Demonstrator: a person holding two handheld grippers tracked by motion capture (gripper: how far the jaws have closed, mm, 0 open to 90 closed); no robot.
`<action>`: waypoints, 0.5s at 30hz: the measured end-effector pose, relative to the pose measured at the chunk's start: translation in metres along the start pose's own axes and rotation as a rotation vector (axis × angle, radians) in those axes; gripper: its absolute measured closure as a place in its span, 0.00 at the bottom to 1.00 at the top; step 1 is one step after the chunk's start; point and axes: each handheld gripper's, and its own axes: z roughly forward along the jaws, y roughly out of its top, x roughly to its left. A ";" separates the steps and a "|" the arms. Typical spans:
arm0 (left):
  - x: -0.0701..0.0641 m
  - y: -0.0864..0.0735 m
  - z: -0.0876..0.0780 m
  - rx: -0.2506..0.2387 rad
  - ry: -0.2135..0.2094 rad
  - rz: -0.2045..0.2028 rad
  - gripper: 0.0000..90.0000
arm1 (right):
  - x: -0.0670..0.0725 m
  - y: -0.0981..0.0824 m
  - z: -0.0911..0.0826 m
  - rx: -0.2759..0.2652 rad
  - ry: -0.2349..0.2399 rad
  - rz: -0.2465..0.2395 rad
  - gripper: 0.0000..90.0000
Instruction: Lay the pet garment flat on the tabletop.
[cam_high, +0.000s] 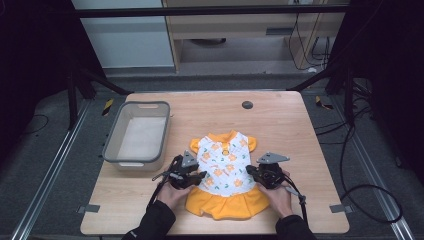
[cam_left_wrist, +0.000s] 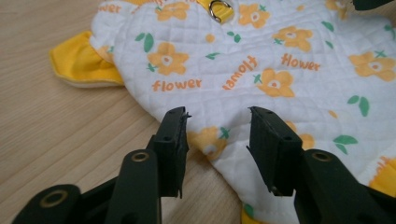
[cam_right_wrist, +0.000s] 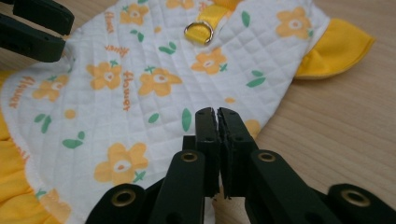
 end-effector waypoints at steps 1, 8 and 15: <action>0.000 0.000 -0.005 -0.008 0.002 0.000 0.60 | 0.000 0.000 -0.003 -0.007 -0.003 0.002 0.94; 0.003 -0.010 -0.031 -0.065 -0.007 -0.004 0.51 | -0.012 -0.002 -0.030 -0.064 -0.017 0.020 0.88; 0.012 -0.034 -0.054 -0.080 0.019 -0.022 0.44 | -0.025 -0.009 -0.050 -0.094 -0.070 0.061 0.74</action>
